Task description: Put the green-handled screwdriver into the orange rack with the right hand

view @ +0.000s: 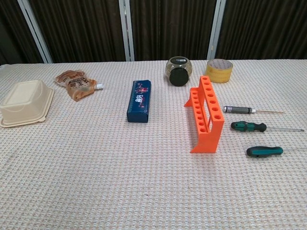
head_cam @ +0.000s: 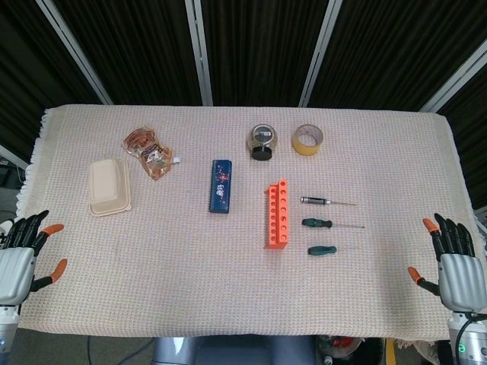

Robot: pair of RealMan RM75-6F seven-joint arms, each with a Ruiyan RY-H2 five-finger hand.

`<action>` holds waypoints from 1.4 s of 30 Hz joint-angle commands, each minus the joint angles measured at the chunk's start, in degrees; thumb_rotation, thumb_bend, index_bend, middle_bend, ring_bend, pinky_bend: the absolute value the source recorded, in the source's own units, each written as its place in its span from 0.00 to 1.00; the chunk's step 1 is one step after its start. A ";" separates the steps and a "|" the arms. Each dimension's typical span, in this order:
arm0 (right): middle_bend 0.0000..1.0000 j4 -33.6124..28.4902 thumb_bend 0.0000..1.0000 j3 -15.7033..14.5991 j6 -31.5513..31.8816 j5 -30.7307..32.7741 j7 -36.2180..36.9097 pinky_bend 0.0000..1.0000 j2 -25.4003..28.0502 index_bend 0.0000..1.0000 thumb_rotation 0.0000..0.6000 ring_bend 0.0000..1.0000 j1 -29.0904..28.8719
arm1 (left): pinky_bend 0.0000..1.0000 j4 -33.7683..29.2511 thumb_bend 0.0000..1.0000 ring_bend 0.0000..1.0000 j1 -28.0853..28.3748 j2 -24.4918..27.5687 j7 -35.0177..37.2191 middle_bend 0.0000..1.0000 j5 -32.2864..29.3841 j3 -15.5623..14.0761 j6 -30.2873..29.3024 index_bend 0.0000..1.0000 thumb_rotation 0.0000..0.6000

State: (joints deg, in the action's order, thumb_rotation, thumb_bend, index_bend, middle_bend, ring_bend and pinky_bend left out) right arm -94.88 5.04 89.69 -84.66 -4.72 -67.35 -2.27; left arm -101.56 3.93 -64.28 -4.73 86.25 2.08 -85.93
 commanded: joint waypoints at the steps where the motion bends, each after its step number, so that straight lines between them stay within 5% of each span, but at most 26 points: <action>1: 0.04 0.00 0.15 -0.14 0.11 -0.37 0.25 0.00 0.00 0.13 1.00 0.00 0.06 | 0.00 -0.24 0.32 0.02 0.02 0.24 -0.01 0.02 0.32 0.08 -0.28 0.23 1.00; 9: 0.08 -1.10 0.22 0.40 -3.10 -3.13 2.16 0.00 -0.23 0.29 1.00 0.00 -3.13 | 0.00 -0.28 0.32 0.02 0.92 0.98 -0.50 0.02 0.84 0.55 0.29 0.23 1.00; 15: 0.09 -3.04 0.23 0.93 -10.96 -3.88 -5.37 0.00 -0.16 0.32 1.00 0.00 -8.58 | 0.00 -1.11 0.32 0.02 1.90 2.29 -1.31 0.02 1.33 1.71 0.13 0.23 1.00; 27: 0.09 -4.47 0.26 2.67 -25.01 5.73 -20.15 0.00 -4.86 0.32 1.00 0.00 -16.89 | 0.00 -3.01 0.32 0.01 4.37 4.02 -3.21 0.02 0.54 3.26 2.44 0.23 1.00; 42: 0.10 0.67 0.28 0.31 -30.42 13.76 -33.39 0.00 -12.04 0.34 1.00 0.00 -21.09 | 0.00 -3.60 0.32 0.01 6.21 4.30 -3.73 0.01 -0.17 3.72 4.42 0.23 1.00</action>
State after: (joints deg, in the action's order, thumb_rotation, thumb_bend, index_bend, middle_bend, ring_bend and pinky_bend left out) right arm -94.73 5.76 59.73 -71.67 -37.36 -78.71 -22.97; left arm -105.16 10.14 -59.98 -8.47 86.09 5.80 -81.52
